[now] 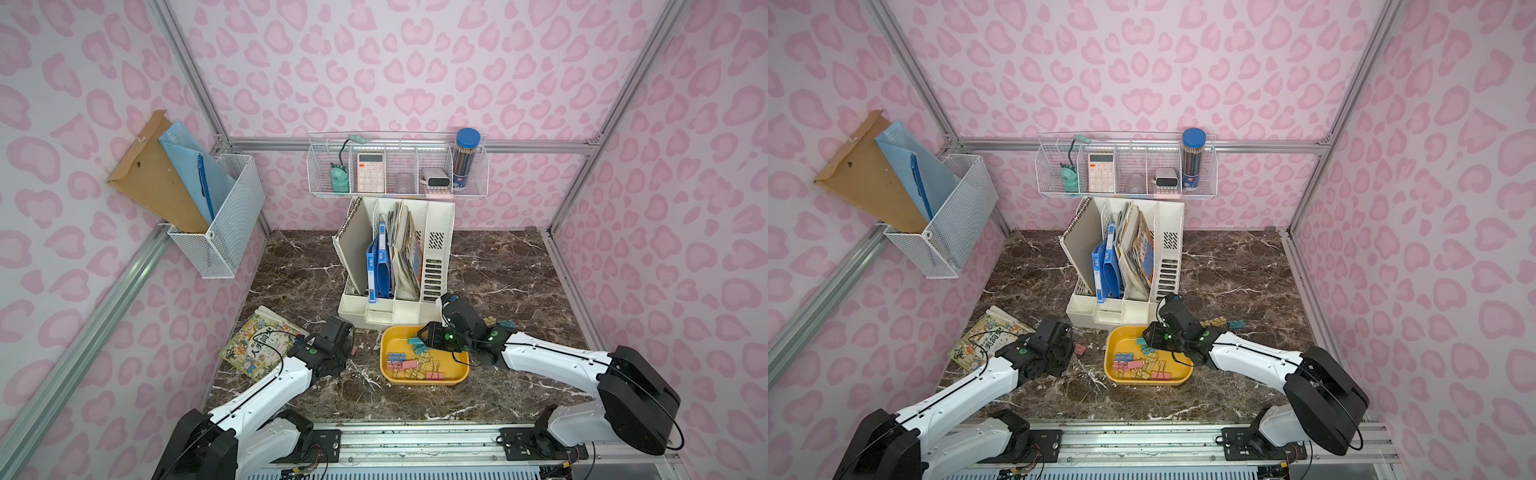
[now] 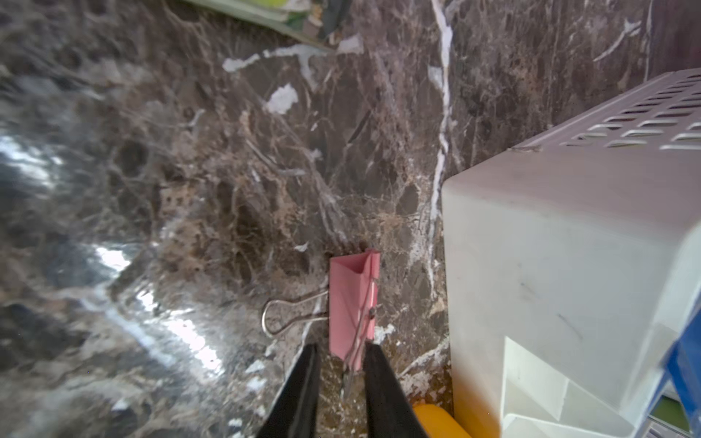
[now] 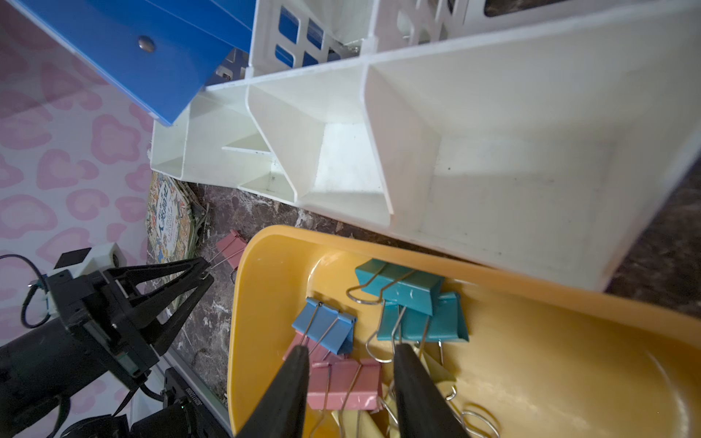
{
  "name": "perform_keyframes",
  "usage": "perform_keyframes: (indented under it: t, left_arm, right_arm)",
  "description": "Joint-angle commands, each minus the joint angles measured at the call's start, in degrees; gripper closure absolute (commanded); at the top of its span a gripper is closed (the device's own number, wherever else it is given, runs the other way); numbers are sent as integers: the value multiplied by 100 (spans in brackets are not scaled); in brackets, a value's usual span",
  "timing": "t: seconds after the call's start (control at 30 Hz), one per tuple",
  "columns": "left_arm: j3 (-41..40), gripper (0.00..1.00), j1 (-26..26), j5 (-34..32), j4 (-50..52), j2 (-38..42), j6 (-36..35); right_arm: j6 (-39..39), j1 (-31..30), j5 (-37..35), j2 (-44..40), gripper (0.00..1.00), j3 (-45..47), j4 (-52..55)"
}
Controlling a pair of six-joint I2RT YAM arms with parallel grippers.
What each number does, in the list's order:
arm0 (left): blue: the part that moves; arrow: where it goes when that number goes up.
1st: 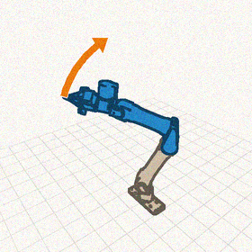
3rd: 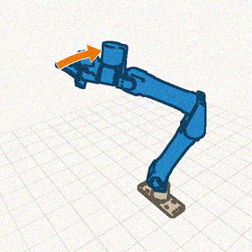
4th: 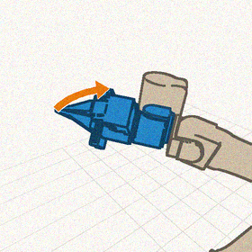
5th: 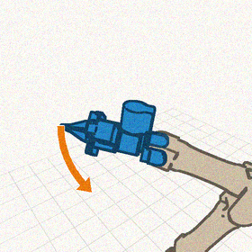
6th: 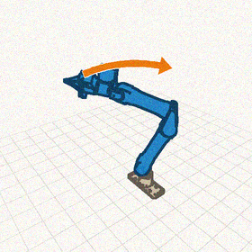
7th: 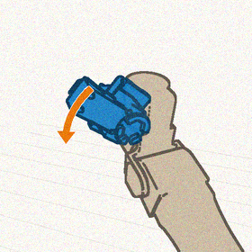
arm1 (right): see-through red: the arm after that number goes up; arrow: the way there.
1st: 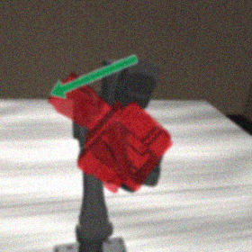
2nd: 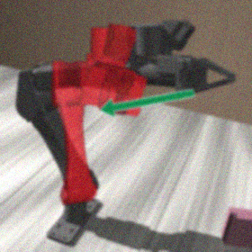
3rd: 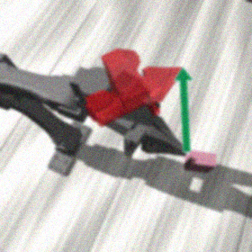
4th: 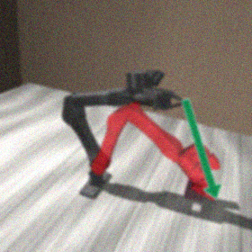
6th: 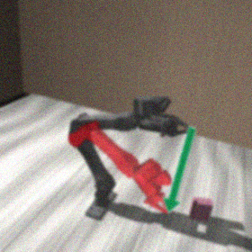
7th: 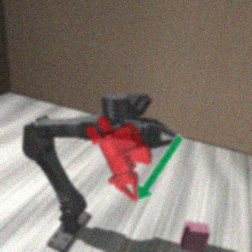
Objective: Take out the binder clips from the storage box
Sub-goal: Place the binder clip at the center of the board, then pick up the binder clip from the storage box.
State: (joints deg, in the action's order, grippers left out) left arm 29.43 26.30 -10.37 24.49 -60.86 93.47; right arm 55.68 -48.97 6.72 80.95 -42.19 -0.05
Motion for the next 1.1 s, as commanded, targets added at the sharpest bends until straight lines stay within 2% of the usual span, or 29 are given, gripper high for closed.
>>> perform_keyframes:
  t: [0.0, 0.13, 0.23, 0.37, 0.5, 0.63, 0.73, 1.07]
  left_arm:
    - [166, 56, -3, -98, 680, 93, 25]
    - [319, 34, -3, -248, 1137, 300, -36]
    - [564, 29, -2, -221, 1417, 480, -472]
    - [1003, 28, 14, 88, 1337, 400, -1340]
    - [1633, 27, 228, 389, 1261, -81, -2074]
    - [2101, 23, 655, 237, 1430, -582, -2101]
    - [2236, 23, 936, 189, 1293, -838, -2130]
    - [2527, 22, 1255, 272, 1163, -1361, -2175]
  right_arm:
    - [31, 18, -73, 94, 58, -124, 92]
    - [14, 19, -17, 330, 57, -285, 189]
    - [-89, 12, -4, 542, 57, -429, 257]
    - [-102, 26, -30, 799, 56, -707, 450]
    - [41, 67, 3, 989, 57, -764, 387]
    - [205, 76, 100, 1067, 61, -706, 175]
    - [206, 109, 143, 1148, 68, -707, 67]
    - [196, 128, 207, 1047, 82, -613, 114]
